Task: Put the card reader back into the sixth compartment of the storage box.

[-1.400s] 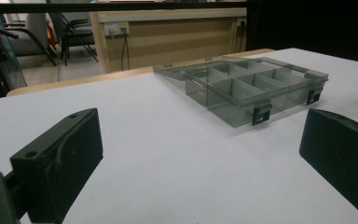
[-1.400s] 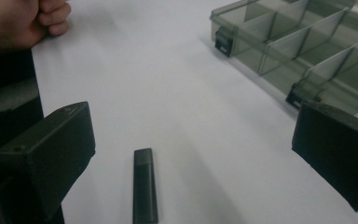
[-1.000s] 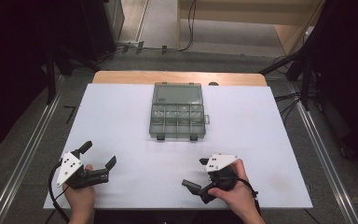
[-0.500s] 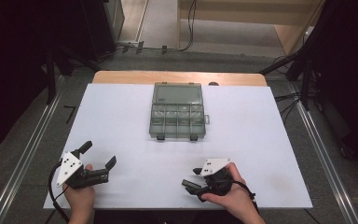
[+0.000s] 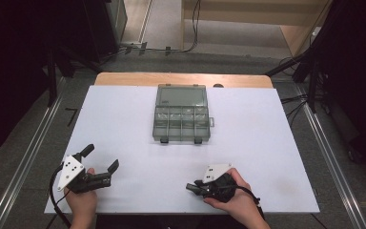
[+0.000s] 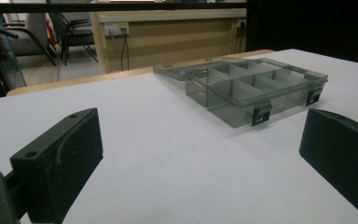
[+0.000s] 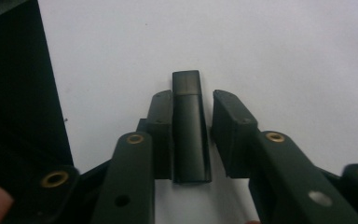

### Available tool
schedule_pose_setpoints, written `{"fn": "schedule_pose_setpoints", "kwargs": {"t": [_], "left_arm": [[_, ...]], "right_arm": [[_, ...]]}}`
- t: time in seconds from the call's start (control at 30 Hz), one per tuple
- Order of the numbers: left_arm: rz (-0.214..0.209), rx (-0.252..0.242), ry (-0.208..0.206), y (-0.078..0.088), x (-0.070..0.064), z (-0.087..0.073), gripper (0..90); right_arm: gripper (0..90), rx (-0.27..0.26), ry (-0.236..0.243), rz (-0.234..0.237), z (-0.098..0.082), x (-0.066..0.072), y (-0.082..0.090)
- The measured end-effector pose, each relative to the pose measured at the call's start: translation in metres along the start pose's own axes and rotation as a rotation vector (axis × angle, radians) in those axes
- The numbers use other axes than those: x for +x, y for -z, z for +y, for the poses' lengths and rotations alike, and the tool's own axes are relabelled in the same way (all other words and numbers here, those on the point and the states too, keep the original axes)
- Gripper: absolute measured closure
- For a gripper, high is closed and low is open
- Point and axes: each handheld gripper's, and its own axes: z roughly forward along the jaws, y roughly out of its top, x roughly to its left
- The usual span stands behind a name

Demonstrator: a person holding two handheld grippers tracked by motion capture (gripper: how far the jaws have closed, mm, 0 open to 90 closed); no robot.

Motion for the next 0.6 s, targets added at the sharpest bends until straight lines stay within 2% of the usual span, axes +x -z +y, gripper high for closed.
{"fn": "schedule_pose_setpoints", "kwargs": {"t": [0.27, 0.37, 0.5, 0.6], "left_arm": [[0.000, 0.000, 0.000, 0.0000, -0.0001, 0.0000, 0.0], [-0.001, 0.001, 0.000, 0.0002, -0.0001, 0.0000, 0.0], [-0.001, 0.000, 0.000, 0.0000, 0.0000, 0.0000, 0.0], [-0.001, 0.001, -0.001, 0.0001, -0.0001, -0.0001, 0.0]], "right_arm": [[71.1, 0.005, 0.023, -0.017, 0.0009, 0.0016, -0.0003], [71.1, 0.002, 0.015, -0.020, 0.0015, 0.0014, -0.0003], [71.1, -0.035, -0.004, 0.001, 0.0039, -0.0010, 0.0010], [71.1, -0.038, -0.010, 0.005, 0.0051, -0.0014, 0.0016]]}}
